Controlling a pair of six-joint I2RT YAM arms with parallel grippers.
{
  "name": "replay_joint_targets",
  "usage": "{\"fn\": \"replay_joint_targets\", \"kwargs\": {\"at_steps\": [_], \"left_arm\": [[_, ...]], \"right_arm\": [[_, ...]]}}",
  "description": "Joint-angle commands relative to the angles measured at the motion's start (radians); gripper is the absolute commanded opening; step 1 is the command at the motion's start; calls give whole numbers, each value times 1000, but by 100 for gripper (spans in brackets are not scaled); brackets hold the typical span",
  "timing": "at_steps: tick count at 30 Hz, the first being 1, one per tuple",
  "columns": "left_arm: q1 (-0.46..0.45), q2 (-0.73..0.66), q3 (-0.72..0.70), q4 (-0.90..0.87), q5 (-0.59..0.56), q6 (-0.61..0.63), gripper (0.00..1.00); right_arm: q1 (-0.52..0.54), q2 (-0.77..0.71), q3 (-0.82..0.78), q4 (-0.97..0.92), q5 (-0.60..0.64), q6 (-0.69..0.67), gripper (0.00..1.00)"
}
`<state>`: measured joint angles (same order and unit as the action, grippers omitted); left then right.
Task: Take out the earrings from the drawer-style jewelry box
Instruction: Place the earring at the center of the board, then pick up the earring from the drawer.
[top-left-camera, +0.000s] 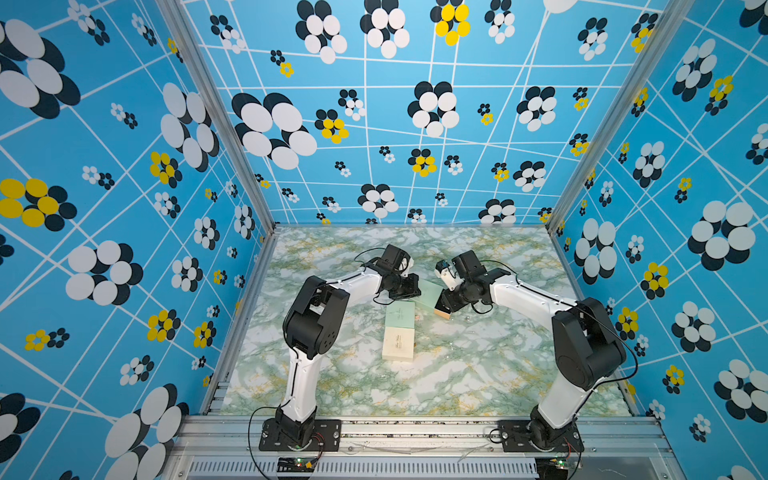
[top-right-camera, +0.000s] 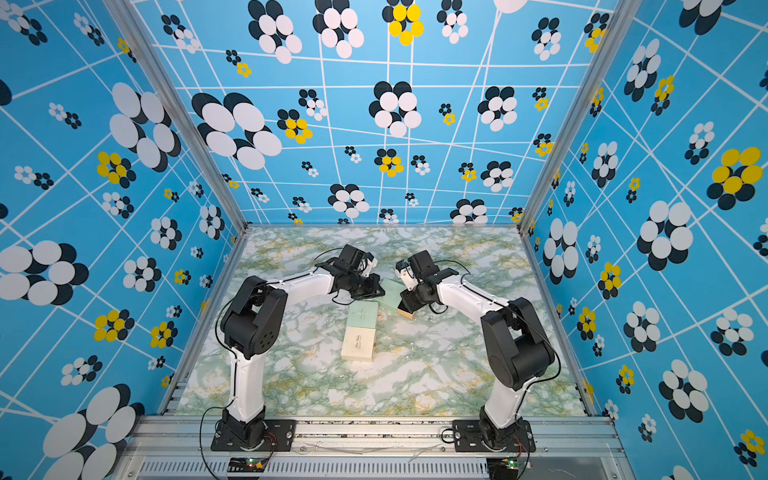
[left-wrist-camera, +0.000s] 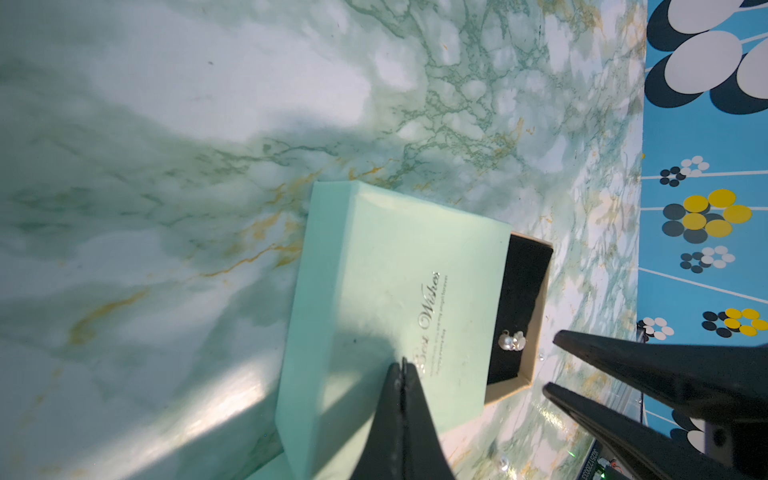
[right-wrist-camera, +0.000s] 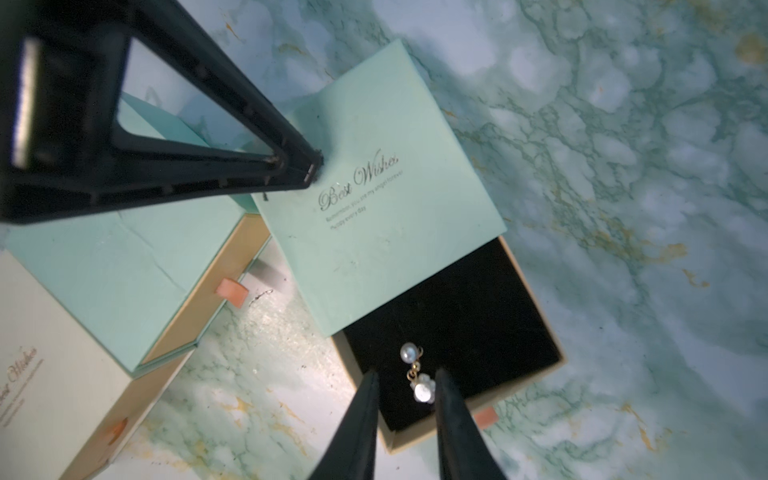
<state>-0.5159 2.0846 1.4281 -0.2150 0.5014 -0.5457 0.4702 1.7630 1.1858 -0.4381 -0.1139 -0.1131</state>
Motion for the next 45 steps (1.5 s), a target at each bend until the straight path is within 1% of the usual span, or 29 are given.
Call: {"fn": "replay_joint_targets", "kwargs": {"at_steps": [1, 5, 8, 20, 29, 37, 45], "left_arm": [[13, -12, -29, -87, -32, 20, 0], [13, -11, -28, -89, -32, 20, 0], [13, -10, -25, -87, -32, 21, 0], [13, -9, -30, -79, -35, 17, 0], [14, -12, -33, -79, -37, 19, 0], [14, -10, -37, -75, -34, 18, 0], [14, -12, -41, -72, -35, 16, 0]], "right_arm": [[11, 20, 29, -29, 15, -10, 27], [12, 33, 29, -25, 18, -7, 26], [13, 42, 32, -21, 17, -6, 23], [16, 71, 50, -20, 32, -1, 22], [17, 96, 65, -26, 41, 2, 19], [21, 106, 66, -42, 48, -5, 19], [25, 112, 63, -55, 52, -7, 22]]}}
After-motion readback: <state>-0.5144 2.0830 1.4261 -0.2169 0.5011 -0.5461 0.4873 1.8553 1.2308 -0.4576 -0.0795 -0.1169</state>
